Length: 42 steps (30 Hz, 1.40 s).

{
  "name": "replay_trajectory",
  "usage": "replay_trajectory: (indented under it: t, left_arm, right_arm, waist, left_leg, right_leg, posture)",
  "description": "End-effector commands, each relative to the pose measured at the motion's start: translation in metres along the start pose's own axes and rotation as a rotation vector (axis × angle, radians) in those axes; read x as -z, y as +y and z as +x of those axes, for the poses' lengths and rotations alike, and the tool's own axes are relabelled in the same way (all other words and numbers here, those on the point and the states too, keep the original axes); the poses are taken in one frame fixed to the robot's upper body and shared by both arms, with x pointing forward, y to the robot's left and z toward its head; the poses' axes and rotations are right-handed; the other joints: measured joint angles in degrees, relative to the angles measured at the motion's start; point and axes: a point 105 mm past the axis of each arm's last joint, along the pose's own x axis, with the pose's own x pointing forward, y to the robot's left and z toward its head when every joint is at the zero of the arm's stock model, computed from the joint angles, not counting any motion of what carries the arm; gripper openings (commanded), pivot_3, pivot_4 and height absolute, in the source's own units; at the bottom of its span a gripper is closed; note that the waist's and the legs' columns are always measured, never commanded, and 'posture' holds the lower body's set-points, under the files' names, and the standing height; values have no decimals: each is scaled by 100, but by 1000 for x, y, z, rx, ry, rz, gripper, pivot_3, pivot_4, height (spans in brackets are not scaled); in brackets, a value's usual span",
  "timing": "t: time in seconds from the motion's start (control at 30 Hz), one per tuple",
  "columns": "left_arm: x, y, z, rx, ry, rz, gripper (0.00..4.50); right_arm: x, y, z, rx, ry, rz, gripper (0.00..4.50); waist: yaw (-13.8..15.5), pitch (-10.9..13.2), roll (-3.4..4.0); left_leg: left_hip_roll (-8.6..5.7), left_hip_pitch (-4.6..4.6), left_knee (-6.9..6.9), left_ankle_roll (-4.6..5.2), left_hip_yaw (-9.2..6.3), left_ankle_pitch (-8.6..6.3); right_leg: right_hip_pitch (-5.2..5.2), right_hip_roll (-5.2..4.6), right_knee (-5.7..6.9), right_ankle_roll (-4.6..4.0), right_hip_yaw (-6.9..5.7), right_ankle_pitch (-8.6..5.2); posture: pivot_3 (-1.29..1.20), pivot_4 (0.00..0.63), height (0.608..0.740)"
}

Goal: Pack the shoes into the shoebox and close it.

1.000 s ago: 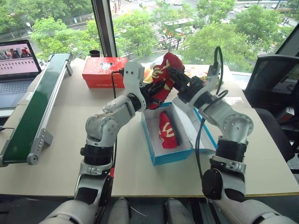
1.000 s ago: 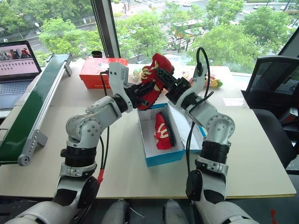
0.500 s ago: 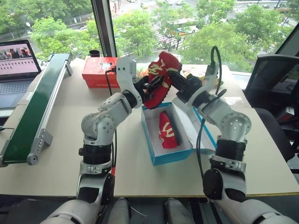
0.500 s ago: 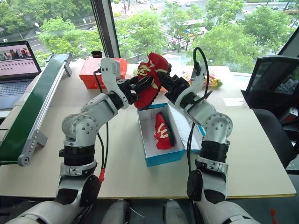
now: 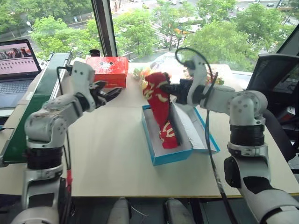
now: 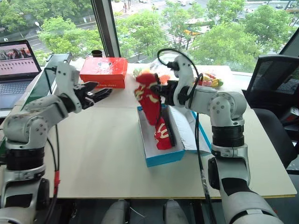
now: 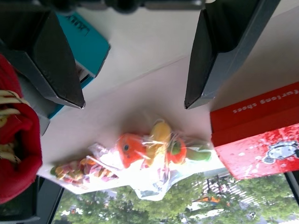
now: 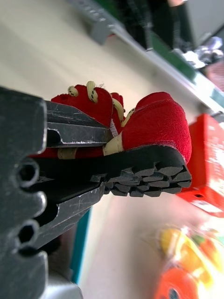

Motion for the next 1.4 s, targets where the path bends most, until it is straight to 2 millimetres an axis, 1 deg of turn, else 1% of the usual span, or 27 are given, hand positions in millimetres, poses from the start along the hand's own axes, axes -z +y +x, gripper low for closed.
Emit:
replay_trajectory:
  t: [0.03, 0.23, 0.37, 0.4, 0.43, 0.53, 0.6, 0.7, 0.73, 0.8, 0.9, 0.97, 1.0, 1.07, 1.17, 1.2, 1.23, 1.3, 1.37, 1.4]
  left_arm:
    - [-12, -1, -4, -20, -43, 38, 3623]
    - [-13, 0, -6, -45, -46, 38, 3623]
    - [-13, -1, -6, -60, -53, 35, 3623]
    - [-13, -2, -6, -61, -54, 35, 3623]
    - [-13, -2, -6, -63, -55, 35, 3623]
    - [-14, -2, -7, -77, -63, 29, 3623]
    - [-15, -3, -8, -82, -65, 30, 3623]
    - [-16, -3, -9, -86, -67, 33, 3623]
    - [-16, -3, -10, -92, -67, 37, 3623]
    - [-17, -2, -11, -100, -69, 42, 3623]
    - [-18, -2, -11, -104, -72, 44, 3623]
    - [-19, -3, -11, -105, -74, 45, 3623]
    - [-20, -3, -11, -105, -75, 48, 3623]
    - [-20, -4, -10, -106, -77, 49, 3623]
    - [-20, -5, -9, -103, -78, 50, 3623]
    - [-21, -5, -8, -101, -77, 52, 3623]
    - [-21, -6, -8, -97, -77, 54, 3708]
    - [-21, -6, -7, -88, -73, 58, 3708]
    - [-19, -7, -7, -73, -58, 68, 3708]
    - [-18, -7, -7, -68, -54, 71, 3708]
  right_arm:
    - [-4, 8, -4, -25, -21, -29, 574]
    - [21, -3, 7, 5, 39, -17, 574]
    - [33, -15, 21, 1, 48, 59, 574]
    - [33, -19, 25, -14, 30, 110, 574]
    - [35, -25, 29, -9, 21, 152, 574]
    - [42, -51, 41, 62, 0, 232, 574]
    - [48, -68, 47, 125, 2, 248, 574]
    - [53, -83, 51, 169, 0, 274, 574]
    - [56, -89, 52, 200, 12, 255, 574]
    - [63, -102, 52, 282, 55, 176, 574]
    - [69, -115, 50, 382, 126, 22, 574]
    - [69, -118, 50, 425, 167, -90, 574]
    - [68, -118, 50, 443, 198, -183, 574]
    - [67, -111, 55, 428, 239, -303, 574]
    - [68, -99, 61, 381, 266, -374, 574]
    - [68, -89, 64, 331, 264, -385, 574]
    - [66, -80, 67, 291, 252, -380, 1338]
    - [60, -68, 68, 241, 217, -358, 1785]
    - [48, -61, 65, 214, 169, -335, 2361]
    - [44, -59, 63, 207, 155, -326, 2752]
  waist:
    - [-9, 0, 0]
    - [-18, 0, 0]
    - [-30, -1, -2]
    - [-31, -1, -2]
    - [-35, -2, -2]
    - [-48, -6, -9]
    - [-63, -7, -9]
    - [-59, -7, -9]
    - [-59, -7, -9]
    - [-47, -14, -15]
    - [-35, -22, -21]
    - [-21, -24, -19]
    - [-14, -24, -19]
    - [2, -24, -19]
    - [12, -24, -19]
    - [13, -24, -19]
    - [14, -24, -19]
    - [4, -24, -19]
    - [-19, -24, -19]
    - [-23, -24, -19]
  left_leg:
    - [0, 0, 1, 0, 1, 0]
    - [0, 4, 0, 0, 0, 0]
    - [0, 17, 1, 0, 1, 0]
    - [0, 19, 1, 0, 1, 0]
    - [0, 22, 2, 0, 1, 0]
    - [2, 41, 2, 0, 1, 0]
    - [2, 46, 7, 2, 3, 2]
    - [2, 63, 11, 18, 4, 12]
    - [2, 77, 10, 23, 4, 15]
    - [3, 138, 7, 23, 4, 15]
    - [3, 146, 5, 22, 4, 15]
    - [2, 144, 5, 22, 4, 15]
    - [2, 141, 5, 22, 4, 15]
    - [2, 136, 3, 22, 4, 15]
    - [1, 134, 3, 22, 4, 15]
    - [1, 133, 3, 22, 4, 15]
    - [1, 133, 1, 22, 4, 15]
    - [1, 131, -5, 22, 4, 15]
    - [1, 129, -15, 21, 5, 15]
    - [2, 129, -24, 21, 4, 15]
  right_leg:
    - [0, 0, 1, 0, 1, 0]
    - [2, 1, 2, 0, 1, 0]
    - [13, 1, 2, 0, 1, 0]
    - [16, 2, 2, 0, 1, 0]
    - [16, 2, 4, 0, 1, 0]
    - [30, 5, 9, 0, 3, 0]
    - [30, 6, 20, -2, 7, 1]
    - [40, 8, 33, -7, 7, 4]
    - [54, 8, 33, -5, 7, 3]
    - [115, 9, 22, 24, 6, -14]
    - [127, 7, 9, 27, 4, -19]
    - [129, 6, 5, 27, 5, -18]
    - [126, 6, 5, 27, 5, -18]
    - [122, 6, 6, 27, 5, -18]
    - [120, 4, 5, 27, 5, -18]
    - [120, 4, 5, 27, 4, -18]
    - [120, 4, 5, 27, 4, -18]
    - [117, 4, 2, 26, 4, -18]
    - [112, 4, 0, 24, 5, -17]
    - [109, 4, -3, 19, 5, -17]
  posture:
    - [0, 150, 739]
    - [0, 150, 739]
    - [0, 150, 739]
    - [0, 150, 739]
    - [0, 150, 739]
    - [0, 150, 739]
    - [0, 150, 739]
    - [0, 150, 739]
    - [0, 150, 739]
    - [0, 150, 739]
    - [0, 150, 739]
    - [0, 150, 739]
    - [0, 150, 739]
    - [0, 150, 739]
    - [0, 150, 739]
    - [0, 150, 739]
    - [0, 150, 739]
    - [0, 150, 739]
    - [0, 150, 739]
    - [0, 150, 739]
